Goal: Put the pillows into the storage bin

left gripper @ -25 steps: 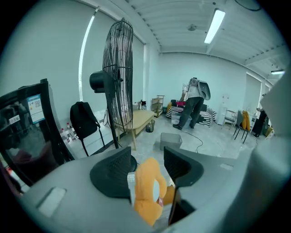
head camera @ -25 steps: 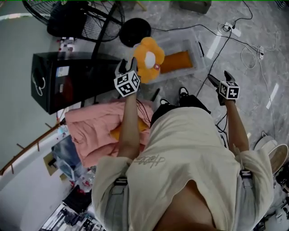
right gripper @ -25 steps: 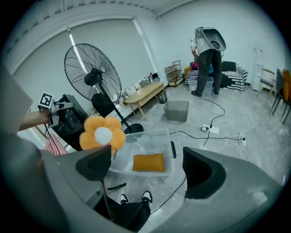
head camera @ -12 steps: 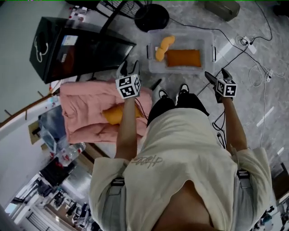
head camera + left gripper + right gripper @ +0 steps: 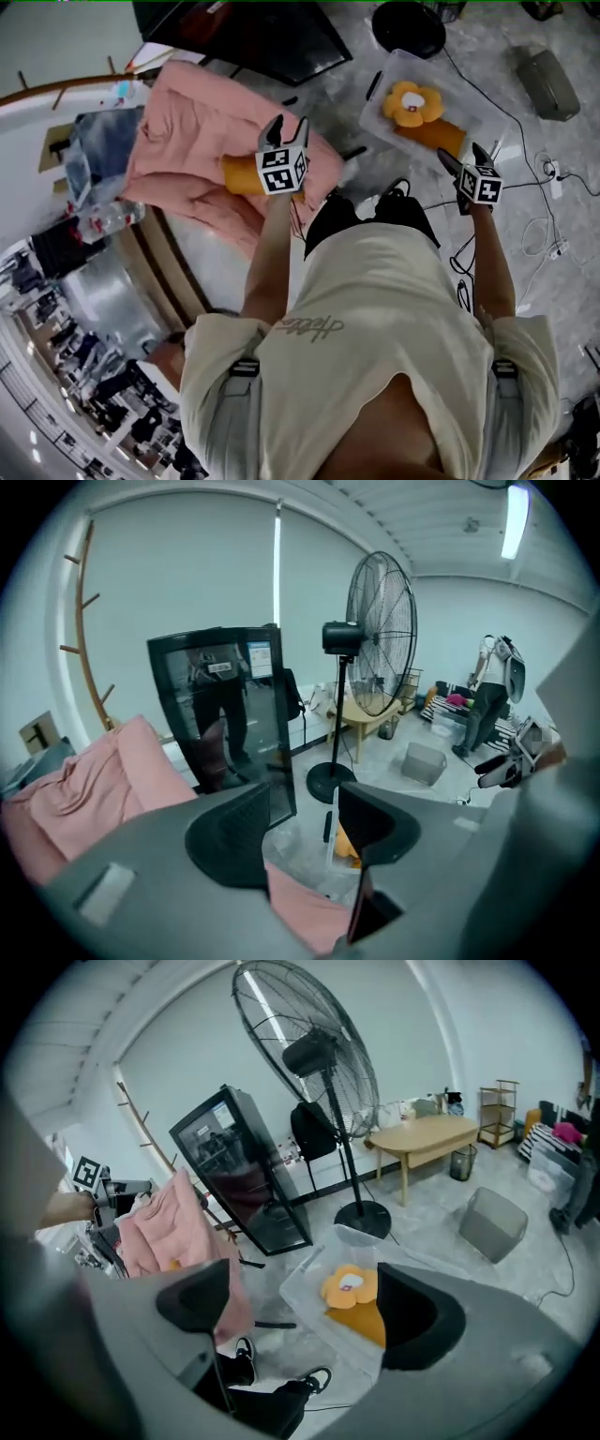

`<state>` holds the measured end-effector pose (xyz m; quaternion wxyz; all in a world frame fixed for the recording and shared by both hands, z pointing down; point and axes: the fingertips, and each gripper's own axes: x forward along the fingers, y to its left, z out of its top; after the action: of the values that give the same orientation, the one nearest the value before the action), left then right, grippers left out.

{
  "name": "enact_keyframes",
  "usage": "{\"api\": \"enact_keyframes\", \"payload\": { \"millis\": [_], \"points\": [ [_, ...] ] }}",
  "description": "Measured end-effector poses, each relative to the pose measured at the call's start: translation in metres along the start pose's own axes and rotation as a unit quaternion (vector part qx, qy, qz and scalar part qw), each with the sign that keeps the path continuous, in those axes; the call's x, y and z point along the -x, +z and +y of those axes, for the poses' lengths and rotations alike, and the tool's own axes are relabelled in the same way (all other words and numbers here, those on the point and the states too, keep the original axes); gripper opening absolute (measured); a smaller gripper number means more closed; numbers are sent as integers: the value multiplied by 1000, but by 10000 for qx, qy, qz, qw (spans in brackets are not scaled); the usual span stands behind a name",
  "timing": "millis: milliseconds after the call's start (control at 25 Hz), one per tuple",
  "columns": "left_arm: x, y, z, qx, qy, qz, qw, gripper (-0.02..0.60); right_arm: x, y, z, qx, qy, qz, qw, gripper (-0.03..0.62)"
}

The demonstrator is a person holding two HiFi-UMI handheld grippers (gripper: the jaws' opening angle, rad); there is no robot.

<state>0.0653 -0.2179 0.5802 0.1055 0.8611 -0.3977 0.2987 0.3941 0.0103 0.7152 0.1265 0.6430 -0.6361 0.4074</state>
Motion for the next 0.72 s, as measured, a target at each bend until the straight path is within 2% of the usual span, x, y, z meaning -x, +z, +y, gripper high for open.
{"api": "enact_keyframes", "payload": {
  "millis": [240,400,720],
  "points": [
    [37,-43,83,510,402,-41,9979,253,-40,17,74,611,246,229,9976,488],
    [63,-86,147,815,623,117,9947,261,-56,17,128,735,285,305,9964,488],
    [90,-189,276,1620,952,643,9801,272,-89,18,233,1173,223,781,9898,488]
  ]
}}
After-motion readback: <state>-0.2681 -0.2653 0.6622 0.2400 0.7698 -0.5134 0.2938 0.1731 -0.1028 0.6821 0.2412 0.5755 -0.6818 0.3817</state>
